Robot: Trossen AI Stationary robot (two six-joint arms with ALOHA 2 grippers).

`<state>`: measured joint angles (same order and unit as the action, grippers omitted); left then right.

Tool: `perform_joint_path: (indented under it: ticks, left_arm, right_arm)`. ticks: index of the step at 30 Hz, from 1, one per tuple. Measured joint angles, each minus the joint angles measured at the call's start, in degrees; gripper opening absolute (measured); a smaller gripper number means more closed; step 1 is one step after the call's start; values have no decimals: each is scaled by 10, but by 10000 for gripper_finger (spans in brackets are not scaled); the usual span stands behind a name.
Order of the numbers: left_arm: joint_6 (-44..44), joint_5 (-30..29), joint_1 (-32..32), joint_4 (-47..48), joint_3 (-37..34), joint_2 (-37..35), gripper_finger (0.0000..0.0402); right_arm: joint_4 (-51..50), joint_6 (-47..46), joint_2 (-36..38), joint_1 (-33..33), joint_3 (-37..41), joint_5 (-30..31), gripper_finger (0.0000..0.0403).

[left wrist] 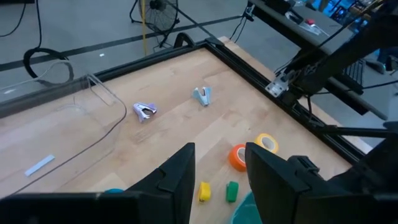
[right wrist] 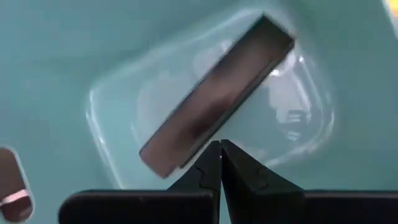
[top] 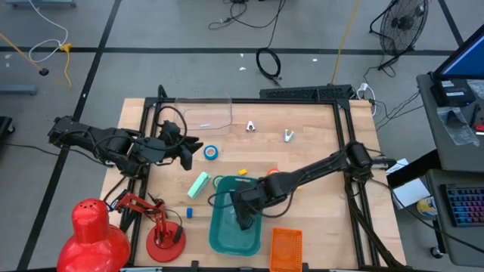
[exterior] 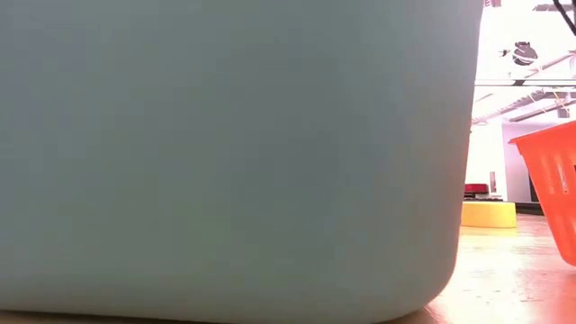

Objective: Pick and place Stapler, Stapler remover, tape
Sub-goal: Put the black stapler into the green bin

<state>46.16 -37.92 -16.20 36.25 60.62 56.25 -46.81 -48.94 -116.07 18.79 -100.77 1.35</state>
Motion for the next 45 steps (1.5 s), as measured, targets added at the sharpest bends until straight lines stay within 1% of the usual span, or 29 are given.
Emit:
perform_joint_path:
  ticks: [6,11,20,27,33,37,40,43,45]
  left_arm:
    - [0,4,-1,1,0,0,145]
    - [-6,4,-1,1,0,0,145]
    - [-13,4,-1,1,0,0,145]
    - [-13,-1,-1,1,0,0,145]
    - [-13,-3,-1,1,0,0,145]
    - [-13,-7,-1,0,0,0,145]
    - [-13,-8,-4,0,0,0,145]
    - [-11,-11,-8,0,0,0,145]
    - [-10,-11,-11,-1,0,0,145]
  right_arm:
    - [-26,27,-40,-5,-35,-16,0]
    - [-56,38,-59,-5,-37,-12,0]
    - [-35,33,-60,-5,-37,-17,0]
    - [-31,16,-59,-2,-37,-43,0]
    - [-44,28,-55,12,-79,-36,0]
    - [-56,61,-54,18,-100,-18,0]
    - [-55,123,-55,18,-101,-21,0]
    - [-56,198,-61,17,-102,-49,0]
    - [-82,235,-68,15,-102,-61,0]
